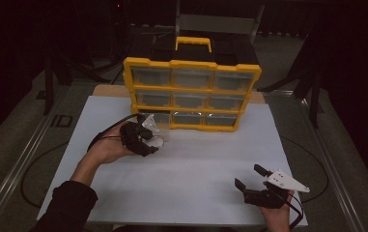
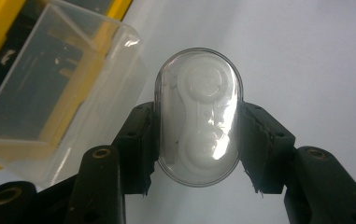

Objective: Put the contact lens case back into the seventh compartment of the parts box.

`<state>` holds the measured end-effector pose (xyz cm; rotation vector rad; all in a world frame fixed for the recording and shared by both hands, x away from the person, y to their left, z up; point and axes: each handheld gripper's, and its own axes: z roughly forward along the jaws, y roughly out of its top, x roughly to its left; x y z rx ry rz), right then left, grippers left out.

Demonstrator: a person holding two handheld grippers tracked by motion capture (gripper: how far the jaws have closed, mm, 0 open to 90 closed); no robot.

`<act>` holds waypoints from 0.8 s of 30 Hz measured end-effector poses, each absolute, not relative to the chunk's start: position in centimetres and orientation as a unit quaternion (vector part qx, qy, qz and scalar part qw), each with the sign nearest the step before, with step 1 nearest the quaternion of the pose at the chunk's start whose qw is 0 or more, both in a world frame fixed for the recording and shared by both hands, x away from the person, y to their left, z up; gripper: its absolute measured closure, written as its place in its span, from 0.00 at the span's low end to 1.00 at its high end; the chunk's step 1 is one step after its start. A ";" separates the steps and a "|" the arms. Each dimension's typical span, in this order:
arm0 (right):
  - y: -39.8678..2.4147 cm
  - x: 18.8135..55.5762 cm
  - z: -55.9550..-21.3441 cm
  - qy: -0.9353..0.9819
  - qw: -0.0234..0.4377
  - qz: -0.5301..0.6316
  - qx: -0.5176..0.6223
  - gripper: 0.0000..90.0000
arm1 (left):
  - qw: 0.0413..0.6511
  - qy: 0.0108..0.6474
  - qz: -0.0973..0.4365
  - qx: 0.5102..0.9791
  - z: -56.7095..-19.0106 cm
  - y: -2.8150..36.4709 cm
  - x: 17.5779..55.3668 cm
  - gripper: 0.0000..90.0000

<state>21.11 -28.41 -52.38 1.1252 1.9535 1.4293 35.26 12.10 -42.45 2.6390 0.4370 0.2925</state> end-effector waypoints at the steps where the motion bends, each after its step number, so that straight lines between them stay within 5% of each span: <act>1: -28.4 21.1 -52.4 0.711 0.233 0.521 0.410 0.09 | 0.223 0.160 0.107 0.956 -42.2 12.2 35.5 0.55; 24: -28.5 21.1 -52.5 0.709 0.231 0.523 0.413 0.09 | 0.206 0.167 0.118 0.957 -39.8 11.3 37.5 0.55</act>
